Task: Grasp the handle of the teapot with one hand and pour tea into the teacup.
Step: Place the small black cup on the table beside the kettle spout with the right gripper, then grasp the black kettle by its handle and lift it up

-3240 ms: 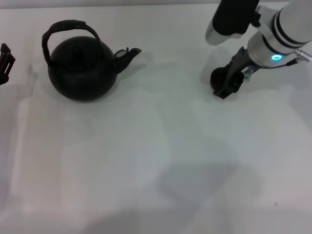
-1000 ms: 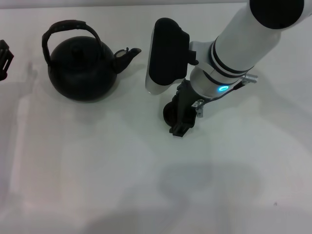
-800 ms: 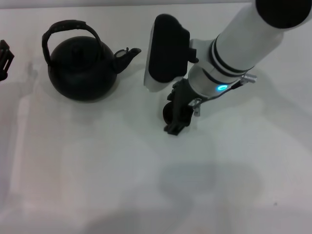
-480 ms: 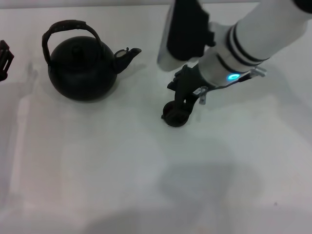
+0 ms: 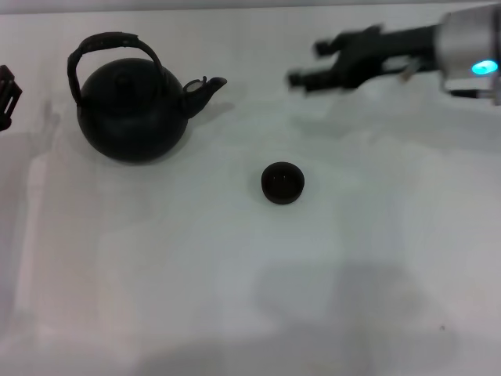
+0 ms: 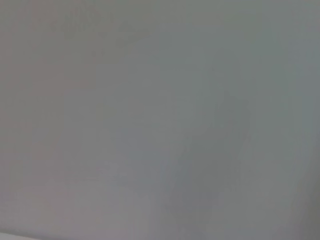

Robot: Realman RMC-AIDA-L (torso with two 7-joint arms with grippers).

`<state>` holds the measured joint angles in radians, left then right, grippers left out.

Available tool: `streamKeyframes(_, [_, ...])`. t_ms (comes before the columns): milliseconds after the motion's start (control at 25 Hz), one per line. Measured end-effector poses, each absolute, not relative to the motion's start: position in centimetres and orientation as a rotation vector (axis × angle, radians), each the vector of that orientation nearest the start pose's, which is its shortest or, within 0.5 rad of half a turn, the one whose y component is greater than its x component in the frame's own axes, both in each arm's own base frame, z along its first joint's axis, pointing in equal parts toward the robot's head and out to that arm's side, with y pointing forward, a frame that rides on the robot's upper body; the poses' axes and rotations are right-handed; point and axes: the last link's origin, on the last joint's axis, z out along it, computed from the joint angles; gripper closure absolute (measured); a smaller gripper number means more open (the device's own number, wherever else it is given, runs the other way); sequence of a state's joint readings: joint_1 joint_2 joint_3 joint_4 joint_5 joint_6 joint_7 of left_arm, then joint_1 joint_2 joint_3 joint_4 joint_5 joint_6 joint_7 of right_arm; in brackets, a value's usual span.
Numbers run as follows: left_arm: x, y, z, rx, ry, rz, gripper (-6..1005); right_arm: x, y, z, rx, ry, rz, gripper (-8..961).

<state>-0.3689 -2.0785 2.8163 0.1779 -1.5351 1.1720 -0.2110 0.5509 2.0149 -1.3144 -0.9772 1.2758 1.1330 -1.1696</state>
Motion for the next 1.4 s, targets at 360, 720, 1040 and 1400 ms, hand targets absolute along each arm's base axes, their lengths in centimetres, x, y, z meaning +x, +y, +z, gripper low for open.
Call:
streamKeyframes(360, [-36.7,29.3,-1.5,-1.409,-0.782,-0.692,111,29.0,38.0,4.4,-2.015,1.029,1.048,104])
streamKeyframes(720, [-36.6,28.1,-1.2,-1.388,-0.75,-0.726,112,34.7,35.8,3.3,-1.653,0.621,0.73,109])
streamKeyframes(1040, [-36.6,25.1,-1.9,-1.42,-0.731,-0.751,112,37.6,35.7,4.5,-1.502,0.684,0.574,108])
streamKeyframes(1400, [-35.5,23.2,-3.7,-1.594,-0.683,-0.77,112,38.3,35.5,4.4,-1.452,0.786,0.612,109])
